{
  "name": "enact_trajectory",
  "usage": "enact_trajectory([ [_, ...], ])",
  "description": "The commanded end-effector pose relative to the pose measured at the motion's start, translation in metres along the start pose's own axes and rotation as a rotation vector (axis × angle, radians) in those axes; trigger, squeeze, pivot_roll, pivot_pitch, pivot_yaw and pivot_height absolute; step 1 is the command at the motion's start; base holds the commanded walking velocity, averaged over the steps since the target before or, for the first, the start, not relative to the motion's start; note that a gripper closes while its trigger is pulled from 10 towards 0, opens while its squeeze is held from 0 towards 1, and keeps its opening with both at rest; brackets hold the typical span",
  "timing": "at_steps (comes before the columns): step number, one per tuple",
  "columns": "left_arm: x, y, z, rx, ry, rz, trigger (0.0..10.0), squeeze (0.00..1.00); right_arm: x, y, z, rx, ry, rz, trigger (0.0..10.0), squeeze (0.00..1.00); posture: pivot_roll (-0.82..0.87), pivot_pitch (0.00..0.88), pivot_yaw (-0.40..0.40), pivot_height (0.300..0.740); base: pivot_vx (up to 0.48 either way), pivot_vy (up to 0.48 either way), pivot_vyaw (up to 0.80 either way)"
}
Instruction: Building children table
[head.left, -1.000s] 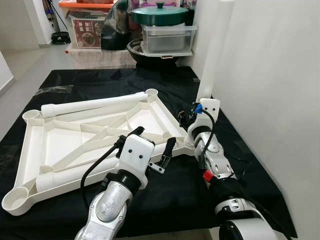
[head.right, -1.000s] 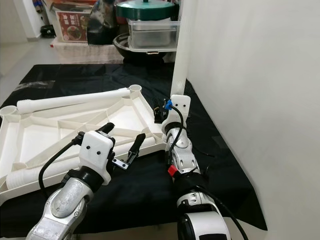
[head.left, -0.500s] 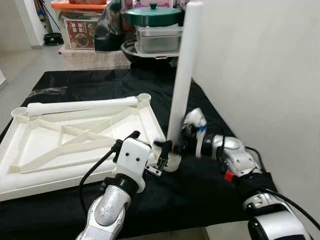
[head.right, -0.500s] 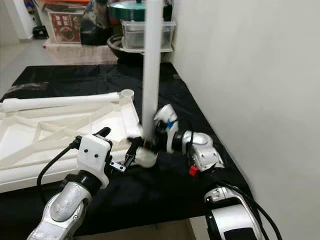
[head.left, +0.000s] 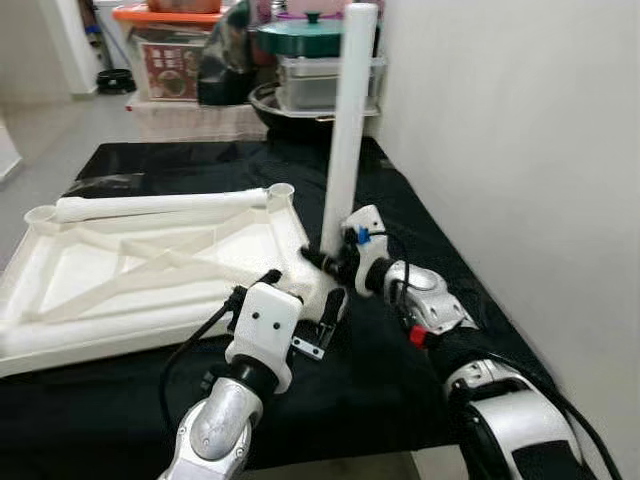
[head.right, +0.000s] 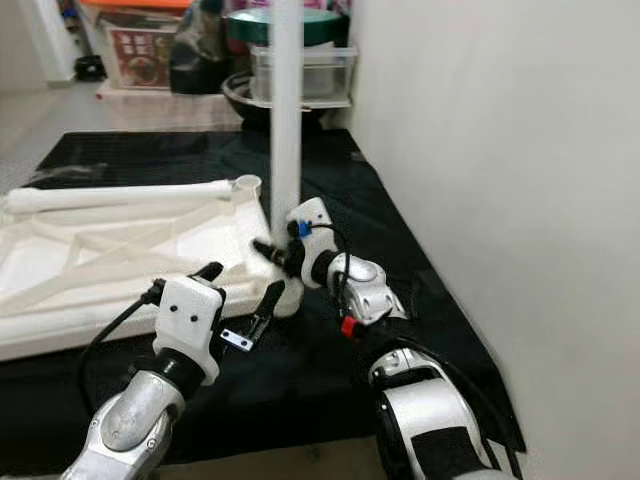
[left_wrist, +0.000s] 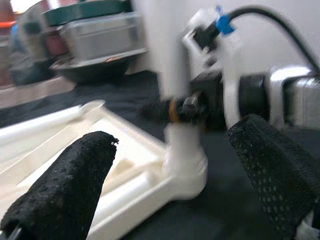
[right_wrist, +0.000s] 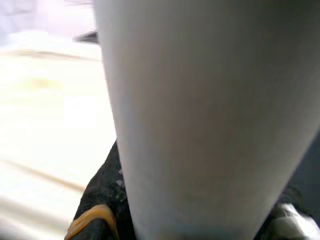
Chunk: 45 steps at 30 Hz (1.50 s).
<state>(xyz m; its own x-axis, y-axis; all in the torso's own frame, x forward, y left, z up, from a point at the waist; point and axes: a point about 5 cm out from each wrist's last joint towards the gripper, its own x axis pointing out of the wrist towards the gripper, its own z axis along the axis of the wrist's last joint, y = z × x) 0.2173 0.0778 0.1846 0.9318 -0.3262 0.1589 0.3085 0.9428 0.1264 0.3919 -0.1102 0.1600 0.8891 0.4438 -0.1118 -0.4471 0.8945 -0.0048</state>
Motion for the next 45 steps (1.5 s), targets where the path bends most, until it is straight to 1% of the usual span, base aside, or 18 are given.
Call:
enact_trajectory([
  [1,0.000,-0.001,-0.003,-0.007,0.008,0.001,10.0,0.00,-0.006,-0.022,-0.003,0.042,0.021,-0.241,0.0,0.00,0.12,0.000,-0.064,0.740,0.000,0.000,0.00],
  [6,0.000,-0.001,-0.003,-0.006,0.007,-0.001,10.0,0.00,-0.009,-0.029,-0.006,0.075,0.029,-0.352,0.0,0.00,0.12,0.000,-0.066,0.740,0.000,0.000,0.00],
  [11,0.000,-0.001,-0.004,-0.002,0.010,-0.002,10.0,0.00,-0.023,-0.034,-0.017,0.132,0.071,-0.742,0.0,0.00,0.12,0.000,-0.068,0.740,0.000,0.000,0.00],
  [14,0.000,-0.001,-0.004,0.001,0.008,-0.002,10.0,0.00,-0.024,-0.030,-0.018,0.153,0.079,-0.777,0.0,0.00,0.12,0.000,-0.069,0.740,0.000,0.000,0.00],
  [15,0.000,-0.001,-0.003,0.002,0.007,0.000,10.0,0.00,-0.020,-0.023,-0.011,0.184,0.038,-0.769,10.0,0.00,0.12,0.000,-0.071,0.740,0.000,0.000,0.00],
  [17,0.001,0.000,-0.003,0.002,0.005,0.003,10.0,0.00,-0.012,-0.011,0.008,0.217,-0.109,-0.669,10.0,0.00,0.12,0.000,-0.071,0.740,0.000,0.000,0.00],
  [18,0.001,0.000,-0.003,0.002,0.005,0.003,10.0,0.00,-0.010,-0.009,0.017,0.205,-0.174,-0.623,10.0,1.00,0.12,0.000,-0.070,0.740,0.000,0.000,0.00],
  [22,0.001,0.000,-0.003,0.002,0.005,0.001,10.0,0.00,-0.012,-0.013,0.025,0.140,-0.232,-0.623,10.0,1.00,0.11,0.000,-0.070,0.740,0.000,0.000,0.00],
  [23,0.001,0.000,-0.003,0.001,0.004,0.001,10.0,0.00,-0.013,-0.016,0.030,0.096,-0.267,-0.610,10.0,0.70,0.12,0.000,-0.071,0.740,0.000,0.000,0.00],
  [24,0.001,0.000,-0.003,0.002,0.003,0.000,10.0,0.00,-0.012,-0.017,0.034,0.098,-0.295,-0.554,10.0,0.00,0.12,0.000,-0.071,0.740,0.000,0.000,0.00],
  [30,0.001,0.000,-0.003,0.004,0.001,0.002,10.0,0.00,-0.009,-0.009,0.042,0.152,-0.347,-0.180,10.0,0.00,0.12,0.000,-0.067,0.740,0.000,0.000,0.00],
  [31,0.001,0.001,-0.002,0.003,-0.001,0.005,10.0,0.00,-0.011,-0.007,0.041,0.163,-0.327,-0.002,10.0,0.00,0.12,0.000,-0.066,0.740,0.000,0.000,0.00],
  [33,0.001,0.001,-0.002,0.003,-0.001,0.005,10.0,0.00,-0.011,-0.007,0.041,0.163,-0.327,-0.002,10.0,0.00,0.12,0.000,-0.066,0.740,0.000,0.000,0.00],
  [35,0.002,0.002,-0.002,0.003,-0.002,0.007,10.0,0.00,-0.012,-0.006,0.040,0.169,-0.314,0.116,10.0,0.00,0.12,0.000,-0.066,0.740,0.000,0.000,0.00],
  [37,0.002,0.002,-0.002,0.007,-0.003,0.009,10.0,0.00,-0.018,-0.001,0.033,0.142,-0.231,0.425,10.0,0.00,0.12,0.000,-0.071,0.740,0.000,0.000,0.00],
  [41,0.002,0.002,-0.001,0.008,-0.004,0.009,10.0,0.00,-0.021,0.002,0.029,0.127,-0.193,0.523,10.0,0.00,0.13,0.000,-0.073,0.740,0.000,0.000,0.00],
  [44,0.002,0.003,0.000,0.012,-0.006,0.014,10.0,0.00,-0.027,0.015,0.021,0.083,-0.114,0.783,10.0,0.00,0.14,0.000,-0.077,0.740,0.000,0.000,0.00],
  [45,0.002,0.003,0.000,0.012,-0.006,0.014,10.0,0.00,-0.027,0.015,0.021,0.083,-0.114,0.783,10.0,0.00,0.14,0.000,-0.077,0.740,0.000,0.000,0.00],
])
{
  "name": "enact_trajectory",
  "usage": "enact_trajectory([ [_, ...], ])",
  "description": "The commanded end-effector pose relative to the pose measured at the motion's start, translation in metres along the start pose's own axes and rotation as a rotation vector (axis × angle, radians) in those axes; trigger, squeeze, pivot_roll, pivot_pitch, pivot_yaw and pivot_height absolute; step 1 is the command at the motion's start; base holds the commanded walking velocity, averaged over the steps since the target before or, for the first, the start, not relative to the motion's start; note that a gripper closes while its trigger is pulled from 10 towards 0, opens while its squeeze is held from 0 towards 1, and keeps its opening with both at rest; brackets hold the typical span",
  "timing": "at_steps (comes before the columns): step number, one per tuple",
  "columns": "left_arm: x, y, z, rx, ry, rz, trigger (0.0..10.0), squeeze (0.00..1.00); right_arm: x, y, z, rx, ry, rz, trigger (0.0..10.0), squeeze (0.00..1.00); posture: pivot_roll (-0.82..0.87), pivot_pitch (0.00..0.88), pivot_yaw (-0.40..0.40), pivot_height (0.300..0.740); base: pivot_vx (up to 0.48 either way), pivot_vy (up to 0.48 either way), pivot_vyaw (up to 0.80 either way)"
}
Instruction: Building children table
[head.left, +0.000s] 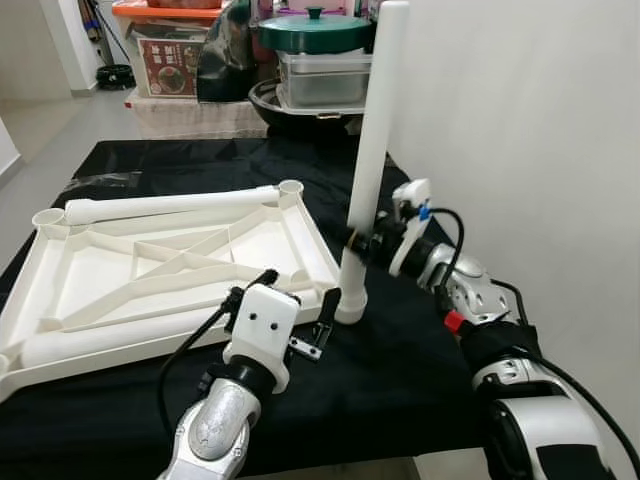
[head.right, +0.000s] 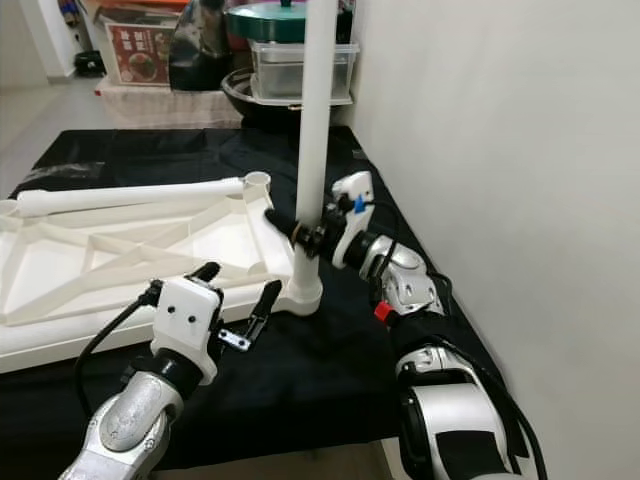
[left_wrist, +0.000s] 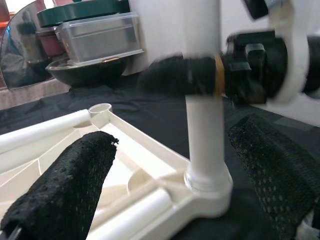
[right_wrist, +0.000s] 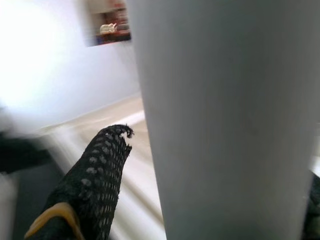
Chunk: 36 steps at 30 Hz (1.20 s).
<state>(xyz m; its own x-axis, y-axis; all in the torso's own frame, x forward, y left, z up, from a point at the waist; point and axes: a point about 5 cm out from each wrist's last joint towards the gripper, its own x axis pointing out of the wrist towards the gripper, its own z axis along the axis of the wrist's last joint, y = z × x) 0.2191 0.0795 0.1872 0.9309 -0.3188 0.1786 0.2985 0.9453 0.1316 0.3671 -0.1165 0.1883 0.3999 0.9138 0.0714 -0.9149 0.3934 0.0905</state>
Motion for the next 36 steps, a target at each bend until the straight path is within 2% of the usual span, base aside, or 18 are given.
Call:
enact_trajectory([
  [1,0.001,0.001,-0.002,0.006,0.013,0.006,10.0,0.00,0.007,0.011,-0.008,0.026,0.048,0.145,10.0,0.00,0.14,0.000,-0.078,0.740,0.000,0.000,0.00],
  [3,0.000,0.001,-0.002,0.006,0.013,0.007,10.0,0.00,0.008,0.014,-0.009,0.036,0.060,0.212,10.0,0.00,0.14,0.000,-0.078,0.740,0.000,0.000,0.00],
  [5,0.000,0.001,-0.002,0.006,0.013,0.007,10.0,0.00,0.008,0.014,-0.009,0.036,0.060,0.212,10.0,0.00,0.14,0.000,-0.078,0.740,0.000,0.000,0.00],
  [6,0.000,0.001,-0.002,0.005,0.013,0.007,10.0,0.00,0.009,0.015,-0.009,0.036,0.061,0.222,0.0,0.00,0.14,0.000,-0.078,0.740,0.000,0.000,0.00],
  [8,0.001,0.001,-0.002,0.005,0.011,0.007,10.0,0.00,0.013,0.009,-0.004,0.039,0.034,0.141,0.0,0.00,0.14,0.000,-0.078,0.740,0.000,0.000,0.00],
  [14,0.001,0.001,-0.001,0.005,0.009,0.007,10.0,0.00,0.013,0.001,0.000,0.031,0.004,0.031,0.0,0.00,0.13,0.000,-0.078,0.740,0.000,0.000,0.00],
  [16,0.001,0.001,-0.002,0.006,0.009,0.003,10.0,0.00,0.012,-0.005,0.001,0.007,-0.005,-0.060,0.0,0.00,0.13,0.000,-0.077,0.740,0.000,0.000,0.00],
  [19,0.001,0.000,-0.002,0.007,0.009,0.002,10.0,0.00,0.012,-0.015,-0.001,-0.028,0.002,-0.286,0.0,0.00,0.13,0.000,-0.077,0.740,0.000,0.000,0.00],
  [21,0.001,0.000,-0.002,0.008,0.010,0.002,10.0,0.00,0.012,-0.016,-0.001,-0.038,0.005,-0.321,0.0,0.00,0.13,0.000,-0.077,0.740,0.000,0.000,0.00],
  [23,0.001,0.000,-0.002,0.006,0.010,0.003,10.0,0.00,0.011,-0.022,-0.002,-0.043,0.004,-0.467,0.0,0.00,0.13,0.000,-0.072,0.740,0.000,0.000,0.00],
  [24,0.001,0.000,-0.002,0.005,0.010,0.003,10.0,0.00,0.002,-0.033,-0.006,-0.043,0.026,-0.717,0.0,0.00,0.12,0.000,-0.070,0.740,0.000,0.000,0.00],
  [25,0.001,0.000,-0.002,0.005,0.010,0.003,10.0,0.00,0.002,-0.033,-0.006,-0.043,0.026,-0.717,0.0,0.00,0.12,0.000,-0.070,0.740,0.000,0.000,0.00],
  [26,0.001,0.000,-0.003,0.004,0.011,0.002,10.0,0.00,-0.007,-0.040,-0.009,-0.046,0.044,-0.895,0.0,0.00,0.12,0.000,-0.070,0.740,0.000,0.000,0.00],
  [27,0.001,0.000,-0.003,0.004,0.011,0.000,10.0,0.00,-0.024,-0.045,-0.013,-0.051,0.051,-1.145,0.0,0.00,0.12,0.000,-0.069,0.740,0.000,0.000,0.00],
  [28,0.001,0.000,-0.003,0.004,0.011,0.000,10.0,0.00,-0.024,-0.045,-0.013,-0.051,0.051,-1.145,0.0,0.00,0.12,0.000,-0.069,0.740,0.000,0.000,0.00],
  [30,0.001,-0.001,-0.003,0.004,0.011,-0.003,10.0,0.00,-0.044,-0.043,-0.019,-0.034,0.048,-1.429,0.0,0.00,0.12,0.000,-0.068,0.740,0.000,0.000,0.00],
  [33,0.001,-0.001,-0.003,0.005,0.010,-0.005,10.0,0.00,-0.043,-0.034,-0.025,0.007,0.031,-1.525,0.0,0.00,0.12,0.000,-0.065,0.740,0.000,0.000,0.00],
  [36,0.001,-0.002,-0.003,0.007,0.009,-0.007,10.0,0.00,-0.030,-0.028,-0.024,0.011,0.014,-1.496,0.0,0.00,0.12,0.000,-0.065,0.740,0.000,0.000,0.00],
])
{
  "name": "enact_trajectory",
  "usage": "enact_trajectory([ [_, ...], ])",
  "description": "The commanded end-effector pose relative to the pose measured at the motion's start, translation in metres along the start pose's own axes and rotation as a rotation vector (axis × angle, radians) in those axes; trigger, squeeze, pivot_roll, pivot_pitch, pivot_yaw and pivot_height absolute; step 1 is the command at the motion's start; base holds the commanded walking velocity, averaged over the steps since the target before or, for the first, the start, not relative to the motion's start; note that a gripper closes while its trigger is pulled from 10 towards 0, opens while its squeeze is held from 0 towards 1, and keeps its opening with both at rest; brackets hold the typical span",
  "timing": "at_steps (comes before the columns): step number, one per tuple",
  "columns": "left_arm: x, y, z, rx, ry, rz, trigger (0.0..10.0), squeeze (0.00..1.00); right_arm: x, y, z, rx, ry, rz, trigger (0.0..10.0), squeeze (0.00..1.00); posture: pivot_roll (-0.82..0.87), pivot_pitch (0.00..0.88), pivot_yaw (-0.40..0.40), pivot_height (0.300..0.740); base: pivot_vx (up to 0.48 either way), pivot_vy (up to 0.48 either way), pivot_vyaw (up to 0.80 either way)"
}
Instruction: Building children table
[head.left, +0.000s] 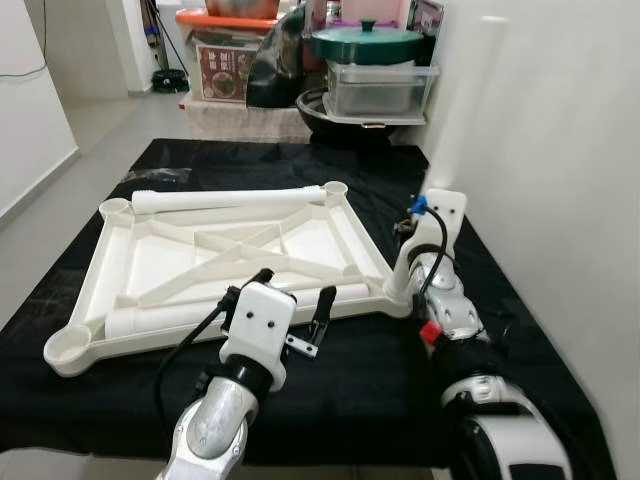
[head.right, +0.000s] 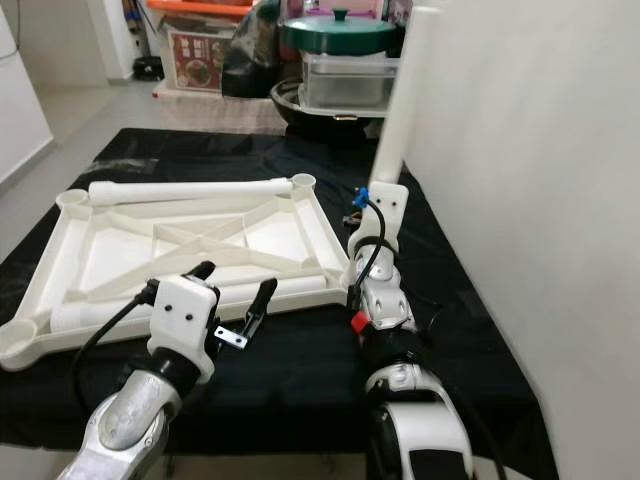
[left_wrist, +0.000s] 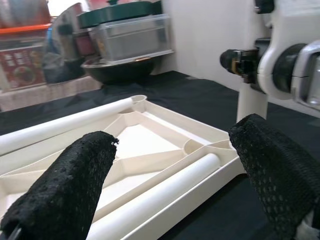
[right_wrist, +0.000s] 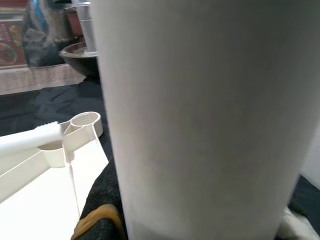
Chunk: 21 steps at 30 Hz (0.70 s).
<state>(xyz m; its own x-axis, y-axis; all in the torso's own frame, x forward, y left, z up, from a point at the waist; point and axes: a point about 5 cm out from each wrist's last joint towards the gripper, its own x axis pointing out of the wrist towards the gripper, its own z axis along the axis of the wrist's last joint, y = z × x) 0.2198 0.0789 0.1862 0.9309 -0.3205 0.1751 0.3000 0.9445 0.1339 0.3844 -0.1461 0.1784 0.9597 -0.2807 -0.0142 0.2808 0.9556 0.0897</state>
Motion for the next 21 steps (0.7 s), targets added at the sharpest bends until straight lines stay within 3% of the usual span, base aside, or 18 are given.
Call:
enact_trajectory([
  [1,0.001,-0.001,-0.002,0.005,0.006,-0.005,10.0,0.00,-0.002,-0.009,-0.018,-0.010,0.083,-0.052,0.0,0.00,0.12,0.000,-0.065,0.740,0.000,0.000,0.00],
  [2,0.001,-0.001,-0.002,0.004,0.006,-0.005,10.0,0.00,-0.003,0.000,-0.017,0.032,0.072,-0.001,9.4,0.00,0.12,0.000,-0.068,0.740,0.000,0.000,0.00],
  [3,0.001,-0.002,-0.002,0.004,0.007,-0.005,10.0,0.00,-0.002,0.006,-0.014,0.058,0.047,0.041,10.0,0.00,0.13,0.000,-0.069,0.740,0.000,0.000,0.00],
  [4,0.001,-0.001,-0.002,0.003,0.007,-0.004,10.0,0.00,-0.003,0.014,-0.009,0.092,0.009,0.088,10.0,0.59,0.13,0.000,-0.069,0.740,0.000,0.000,0.00],
  [6,0.001,-0.001,-0.002,0.003,0.007,-0.004,10.0,0.00,-0.003,0.018,-0.005,0.111,-0.018,0.115,10.0,0.59,0.13,0.000,-0.069,0.740,0.000,0.000,0.00],
  [7,0.001,-0.001,-0.003,0.002,0.008,-0.003,10.0,0.00,-0.002,0.019,0.000,0.104,-0.060,0.144,10.0,1.00,0.13,0.000,-0.071,0.740,0.000,0.000,0.00],
  [8,0.001,-0.001,-0.003,0.002,0.008,-0.003,10.0,0.00,-0.002,0.019,0.000,0.104,-0.060,0.144,10.0,1.00,0.13,0.000,-0.071,0.740,0.000,0.000,0.00],
  [9,0.000,-0.001,-0.003,0.002,0.008,-0.003,10.0,0.00,0.000,0.018,0.004,0.083,-0.089,0.175,10.0,0.00,0.13,0.000,-0.070,0.740,0.000,0.000,0.00],
  [11,0.000,-0.001,-0.003,0.001,0.008,-0.002,10.0,0.00,0.002,0.017,0.007,0.064,-0.104,0.193,10.0,0.00,0.13,0.000,-0.068,0.740,0.000,0.000,0.00],
  [12,0.000,-0.001,-0.003,0.001,0.007,-0.002,10.0,0.00,0.002,0.020,0.012,0.070,-0.115,0.293,10.0,0.00,0.12,0.000,-0.071,0.740,0.000,0.000,0.00],
  [13,0.000,-0.001,-0.003,0.001,0.007,-0.002,10.0,0.00,0.002,0.020,0.012,0.070,-0.115,0.293,10.0,0.00,0.12,0.000,-0.071,0.740,0.000,0.000,0.00],
  [14,0.000,-0.002,-0.003,0.002,0.008,-0.004,10.0,0.00,0.001,0.023,0.016,0.060,-0.121,0.435,10.0,0.00,0.12,0.000,-0.065,0.740,0.000,0.000,0.00],
  [16,0.000,-0.002,-0.003,0.002,0.008,-0.004,10.0,0.00,0.001,0.023,0.016,0.060,-0.121,0.435,10.0,0.00,0.12,0.000,-0.065,0.740,0.000,0.000,0.00],
  [18,0.000,-0.002,-0.003,0.002,0.008,-0.005,10.0,0.00,-0.004,0.026,0.015,0.093,-0.057,0.773,10.0,0.00,0.12,0.000,-0.069,0.740,0.000,0.000,0.00],
  [19,0.000,-0.002,-0.003,0.002,0.008,-0.005,10.0,0.00,-0.004,0.026,0.015,0.093,-0.057,0.773,10.0,0.00,0.12,0.000,-0.069,0.740,0.000,0.000,0.00],
  [21,0.001,-0.002,-0.003,0.015,0.007,-0.009,10.0,0.00,-0.009,0.025,0.011,0.101,0.001,0.983,10.0,0.00,0.12,0.000,-0.071,0.740,0.000,0.000,0.00],
])
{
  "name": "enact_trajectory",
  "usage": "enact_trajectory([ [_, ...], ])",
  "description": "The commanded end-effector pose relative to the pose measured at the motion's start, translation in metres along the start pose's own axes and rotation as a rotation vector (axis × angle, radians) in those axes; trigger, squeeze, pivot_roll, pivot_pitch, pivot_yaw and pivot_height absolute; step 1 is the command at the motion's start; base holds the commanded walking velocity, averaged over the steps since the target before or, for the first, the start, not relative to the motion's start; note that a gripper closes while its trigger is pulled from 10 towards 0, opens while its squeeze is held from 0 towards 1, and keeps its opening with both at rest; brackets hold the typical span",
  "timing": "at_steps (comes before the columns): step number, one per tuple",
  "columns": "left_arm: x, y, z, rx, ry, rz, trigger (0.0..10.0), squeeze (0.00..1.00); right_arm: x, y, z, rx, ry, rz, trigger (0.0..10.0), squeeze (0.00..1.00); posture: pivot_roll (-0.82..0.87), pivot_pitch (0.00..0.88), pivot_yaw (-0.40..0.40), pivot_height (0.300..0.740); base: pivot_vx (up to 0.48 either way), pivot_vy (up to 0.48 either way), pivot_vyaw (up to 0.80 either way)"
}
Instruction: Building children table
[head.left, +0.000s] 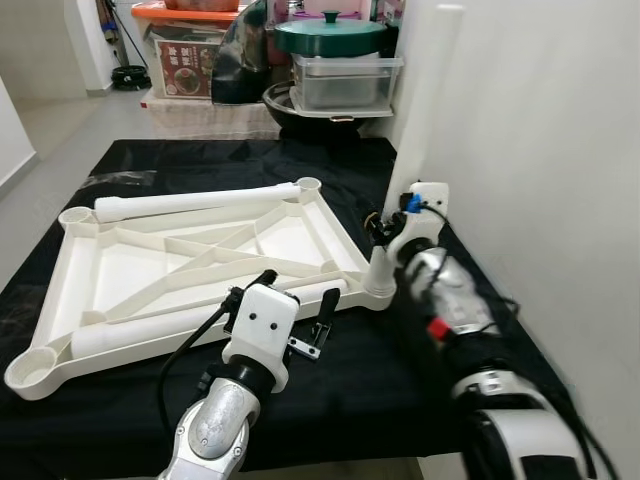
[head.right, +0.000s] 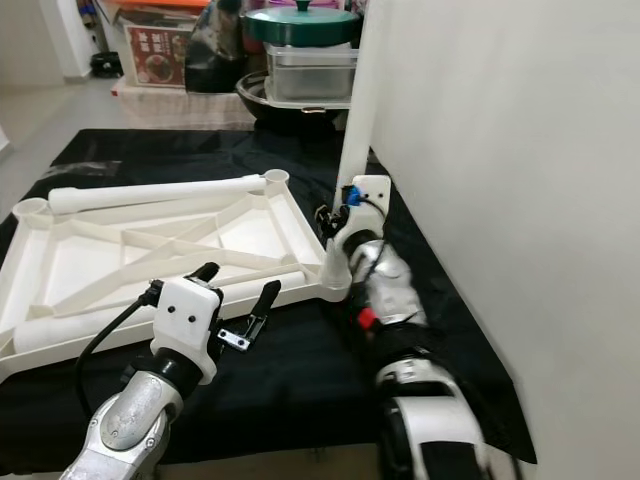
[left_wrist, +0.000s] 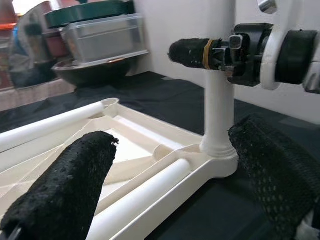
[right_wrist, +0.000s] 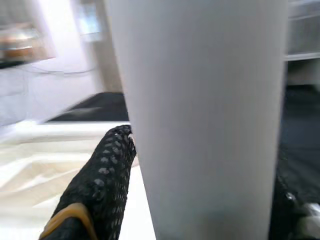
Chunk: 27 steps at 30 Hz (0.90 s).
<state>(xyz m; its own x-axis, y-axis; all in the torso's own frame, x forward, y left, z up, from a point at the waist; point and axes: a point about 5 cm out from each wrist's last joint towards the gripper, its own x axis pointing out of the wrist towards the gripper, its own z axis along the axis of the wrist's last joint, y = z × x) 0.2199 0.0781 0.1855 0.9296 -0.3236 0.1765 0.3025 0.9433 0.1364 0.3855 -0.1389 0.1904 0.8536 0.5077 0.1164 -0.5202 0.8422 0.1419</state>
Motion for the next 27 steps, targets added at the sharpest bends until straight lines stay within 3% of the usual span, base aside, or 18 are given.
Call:
enact_trajectory([
  [1,0.001,-0.001,-0.002,0.007,0.007,-0.002,10.0,0.00,0.004,0.021,-0.006,0.029,0.071,0.273,10.0,0.00,0.13,0.000,-0.075,0.740,0.000,0.000,0.00],
  [6,0.001,0.000,-0.001,0.006,0.004,0.000,10.0,0.00,-0.002,0.034,-0.015,0.048,0.160,0.536,10.0,0.00,0.13,0.000,-0.074,0.740,0.000,0.000,0.00],
  [11,0.001,0.000,-0.001,0.009,0.004,-0.003,10.0,0.00,-0.002,0.045,-0.020,0.047,0.195,0.649,10.0,0.00,0.13,0.000,-0.078,0.740,0.000,0.000,0.00],
  [12,0.001,0.000,-0.001,0.009,0.005,-0.001,10.0,0.00,0.001,0.050,-0.021,0.054,0.190,0.673,8.0,0.00,0.13,0.000,-0.078,0.740,0.000,0.000,0.00],
  [13,0.001,0.000,-0.001,0.009,0.005,-0.001,10.0,0.00,0.001,0.050,-0.021,0.054,0.190,0.673,8.0,0.00,0.13,0.000,-0.078,0.740,0.000,0.000,0.00],
  [14,0.001,0.000,-0.001,0.010,0.005,0.000,10.0,0.00,0.004,0.052,-0.020,0.061,0.180,0.670,0.0,0.00,0.14,0.000,-0.080,0.740,0.000,0.000,0.00],
  [17,0.001,0.001,-0.001,0.011,0.005,0.001,10.0,0.00,0.007,0.053,-0.019,0.070,0.167,0.667,0.0,0.00,0.14,0.000,-0.078,0.740,0.000,0.000,0.00],
  [21,0.001,0.001,-0.001,0.009,0.006,0.002,10.0,0.00,0.010,0.049,-0.015,0.048,0.139,0.595,0.0,0.00,0.13,0.000,-0.076,0.740,0.000,0.000,0.00],
  [23,0.001,0.000,-0.002,0.008,0.007,0.000,10.0,0.00,0.016,0.034,-0.011,0.003,0.100,0.354,0.0,0.00,0.13,0.000,-0.077,0.740,0.000,0.000,0.00],
  [24,0.001,0.000,-0.002,0.008,0.007,0.000,10.0,0.00,0.016,0.034,-0.011,0.003,0.100,0.354,0.0,0.00,0.13,0.000,-0.077,0.740,0.000,0.000,0.00],
  [26,0.001,0.000,-0.002,0.008,0.008,-0.002,10.0,0.00,0.018,0.025,-0.010,-0.022,0.093,0.196,0.0,0.00,0.13,0.000,-0.077,0.740,0.000,0.000,0.00],
  [27,0.001,0.000,-0.002,0.007,0.008,-0.004,10.0,0.00,0.014,0.006,-0.016,-0.082,0.112,-0.110,0.0,0.00,0.12,0.000,-0.074,0.740,0.000,0.000,0.00],
])
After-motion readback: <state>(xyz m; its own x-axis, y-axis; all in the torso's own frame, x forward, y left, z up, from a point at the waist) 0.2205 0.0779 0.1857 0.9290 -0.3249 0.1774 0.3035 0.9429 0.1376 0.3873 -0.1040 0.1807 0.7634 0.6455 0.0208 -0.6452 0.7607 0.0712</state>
